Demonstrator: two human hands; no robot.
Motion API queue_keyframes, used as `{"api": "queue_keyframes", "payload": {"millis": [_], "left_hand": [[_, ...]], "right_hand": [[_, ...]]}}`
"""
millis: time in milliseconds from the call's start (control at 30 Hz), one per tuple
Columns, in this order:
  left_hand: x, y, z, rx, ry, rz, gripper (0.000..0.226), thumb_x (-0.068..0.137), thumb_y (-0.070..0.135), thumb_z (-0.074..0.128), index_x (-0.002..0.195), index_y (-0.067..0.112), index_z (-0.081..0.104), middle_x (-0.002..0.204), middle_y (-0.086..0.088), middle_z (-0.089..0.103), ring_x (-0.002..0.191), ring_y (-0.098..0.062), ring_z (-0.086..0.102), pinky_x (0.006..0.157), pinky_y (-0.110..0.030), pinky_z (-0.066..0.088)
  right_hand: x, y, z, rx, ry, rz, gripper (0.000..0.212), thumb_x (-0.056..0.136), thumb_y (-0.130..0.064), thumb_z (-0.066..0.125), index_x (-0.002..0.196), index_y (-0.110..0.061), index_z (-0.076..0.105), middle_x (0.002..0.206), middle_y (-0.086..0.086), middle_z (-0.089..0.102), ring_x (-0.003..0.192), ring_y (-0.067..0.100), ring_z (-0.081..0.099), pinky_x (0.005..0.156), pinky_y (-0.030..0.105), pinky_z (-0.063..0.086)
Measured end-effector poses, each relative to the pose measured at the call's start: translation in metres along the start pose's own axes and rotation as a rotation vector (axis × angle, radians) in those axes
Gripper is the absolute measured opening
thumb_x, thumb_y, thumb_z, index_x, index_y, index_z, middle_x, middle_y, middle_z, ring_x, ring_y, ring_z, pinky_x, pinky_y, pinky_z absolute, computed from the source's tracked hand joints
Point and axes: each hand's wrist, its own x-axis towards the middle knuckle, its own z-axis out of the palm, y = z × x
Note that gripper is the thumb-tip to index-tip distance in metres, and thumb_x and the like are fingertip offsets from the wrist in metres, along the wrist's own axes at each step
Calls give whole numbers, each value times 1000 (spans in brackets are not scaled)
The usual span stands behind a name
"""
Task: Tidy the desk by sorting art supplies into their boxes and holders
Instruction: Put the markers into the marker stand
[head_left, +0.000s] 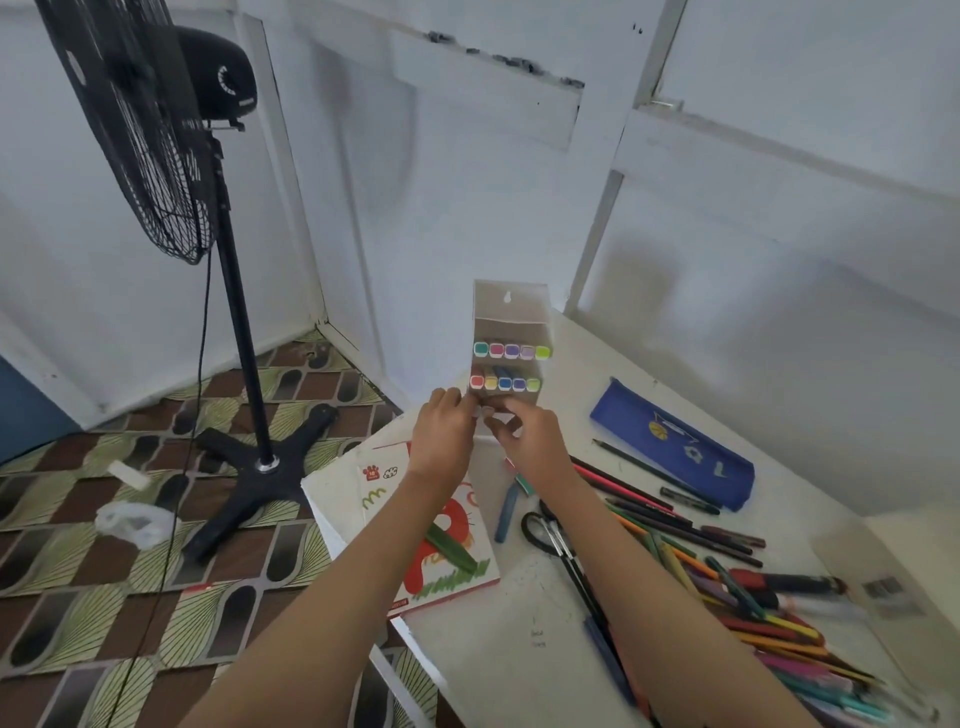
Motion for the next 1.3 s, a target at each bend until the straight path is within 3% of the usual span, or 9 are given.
{"api": "queue_keyframes", "payload": {"millis": [167,367,467,567,700,867,1067,1200,1300], "left_hand": [[-1,7,2,63,-30,-50,28,60,-11,77,83,-1,64,63,-13,62,56,-30,56,51,-35,46],[-19,9,7,230,59,-84,34,78,12,65,112,10,64,65,-3,61,58,-25,57,64,-38,44],[-32,17,7,149,174,-52,32,83,17,55,113,11,64,68,-3,63,62,-22,57,72,-38,41],[-45,36,12,54,161,129,22,83,19,53,97,13,69,77,-1,68,68,-20,59,75,-36,37],[-62,71,29,-106,-68,352,21,82,28,48,83,23,68,84,8,64,84,-17,54,77,-37,34],[-78,112,50,-143,-264,427,6,67,33,70,72,30,69,89,9,58,93,-13,43,75,-44,40],[-77,135,51,122,-506,373,31,51,40,86,75,30,70,97,5,59,97,-19,48,78,-54,44],[-76,140,51,96,-529,372,24,75,33,73,98,25,69,118,2,53,117,-24,44,99,-56,26],[-77,139,50,42,-502,351,15,75,31,73,89,24,71,109,3,57,111,-24,48,96,-56,28]], "right_hand": [[-6,3,-5,-58,-95,41,43,91,-9,56,133,-16,52,128,1,60,103,23,62,93,27,46],[-40,6,-13,-231,-185,-11,65,95,-13,49,150,-21,16,156,-7,18,106,13,58,97,31,47],[-74,18,-31,-237,-70,-63,53,93,-5,47,143,-17,37,148,-3,38,125,9,45,102,17,37],[-111,39,-63,-244,116,-14,38,88,3,52,122,-12,61,122,3,61,111,16,56,94,21,44],[-152,70,-115,-415,278,275,19,84,-3,62,92,-16,73,92,-1,70,89,17,57,76,31,50],[-174,80,-156,-650,82,607,12,87,-20,62,88,-27,72,96,-6,68,99,16,50,79,33,44],[-171,79,-160,-797,-127,634,15,86,-20,62,91,-33,68,110,-3,59,108,19,48,90,40,42],[-168,77,-155,-837,-175,609,17,87,-19,61,96,-33,66,119,-2,53,116,20,44,97,45,35],[-167,78,-155,-847,-181,584,15,87,-25,62,96,-35,69,119,-4,53,116,19,43,95,44,35]]}}
